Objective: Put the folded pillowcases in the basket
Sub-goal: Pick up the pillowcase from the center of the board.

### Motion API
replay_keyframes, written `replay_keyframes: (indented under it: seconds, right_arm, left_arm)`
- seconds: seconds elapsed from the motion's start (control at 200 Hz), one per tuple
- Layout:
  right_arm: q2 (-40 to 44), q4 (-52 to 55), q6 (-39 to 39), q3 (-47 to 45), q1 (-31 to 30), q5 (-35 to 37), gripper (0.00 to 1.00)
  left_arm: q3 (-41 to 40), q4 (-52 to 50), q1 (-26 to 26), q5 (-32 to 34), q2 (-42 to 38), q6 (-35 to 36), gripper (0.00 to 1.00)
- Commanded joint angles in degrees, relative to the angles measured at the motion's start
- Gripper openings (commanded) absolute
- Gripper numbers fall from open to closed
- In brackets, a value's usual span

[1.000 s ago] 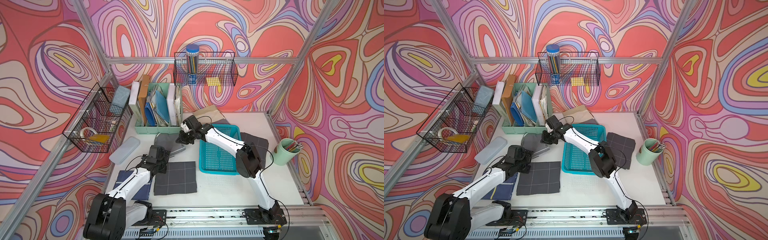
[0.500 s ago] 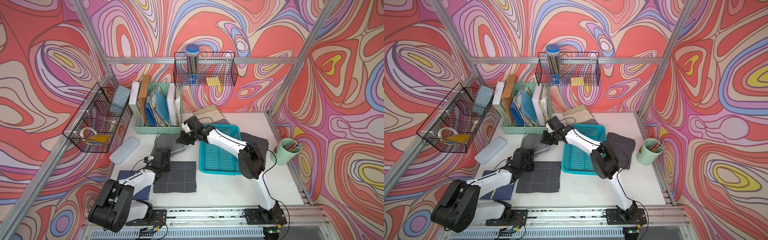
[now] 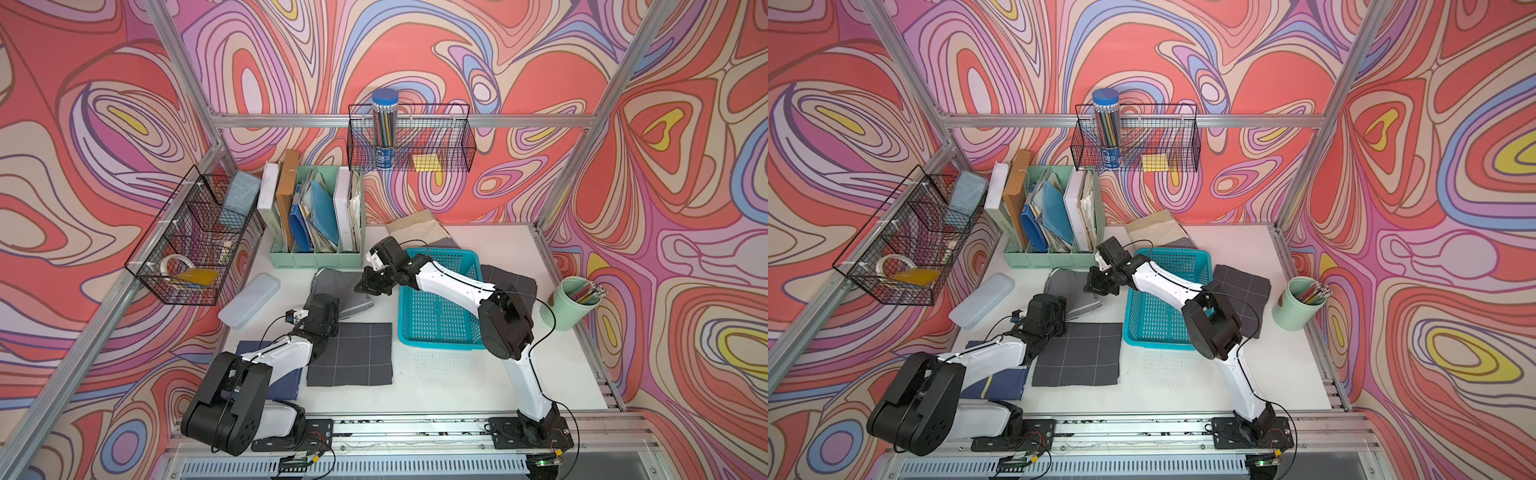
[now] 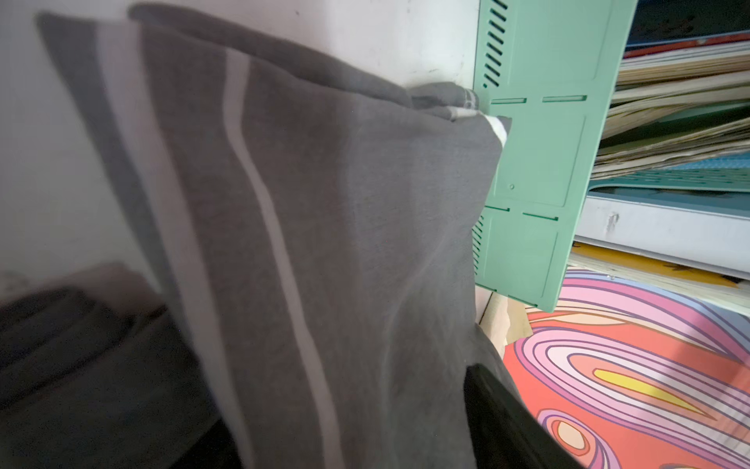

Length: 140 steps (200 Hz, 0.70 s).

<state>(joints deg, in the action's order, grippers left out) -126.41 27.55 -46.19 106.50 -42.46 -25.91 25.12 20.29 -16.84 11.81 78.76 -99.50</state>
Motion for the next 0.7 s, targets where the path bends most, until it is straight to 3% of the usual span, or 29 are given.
replay_keyframes:
  seconds: [0.0, 0.16, 0.295, 0.381, 0.441, 0.496, 0.616, 0.696]
  right_arm:
    - [2.47, -1.57, -0.39, -0.27, -0.52, -1.03, 0.0]
    - [1.75, -1.1, -0.7, 0.8, -0.52, -0.98, 0.0]
    - [1.63, -0.25, -0.29, 1.21, -0.52, -0.16, 0.0]
    - [1.68, 0.34, 0.11, 1.34, -0.43, 0.5, 0.0]
    - [2.0, 0.5, 0.59, 1.15, -0.42, 0.72, 0.13]
    - [2.41, 1.35, 1.17, 1.07, -0.34, 1.48, 0.31]
    - [5.17, 1.6, 2.44, -1.08, 0.0, 2.78, 0.54]
    - [7.64, 1.52, 2.82, -2.78, 0.18, 3.83, 0.62]
  left_arm:
    - [0.63, 7.64, 0.0, 0.22, 3.35, 1.26, 0.58]
    - [-0.31, 15.38, 0.04, -1.26, 6.31, 1.07, 0.36]
    - [-0.77, 15.32, 0.0, -0.69, 4.79, 2.46, 0.0]
    - [-0.66, 12.1, 0.21, 1.01, 1.62, 4.41, 0.0]
    - [-0.27, 9.81, 0.65, 1.77, -0.67, 5.96, 0.0]
    - [0.05, 8.53, 1.17, 2.06, -2.58, 7.41, 0.0]
    - [1.47, 5.59, 1.79, 3.43, -5.63, 9.88, 0.0]
    - [3.71, 2.94, 2.33, 3.28, -6.58, 12.64, 0.0]
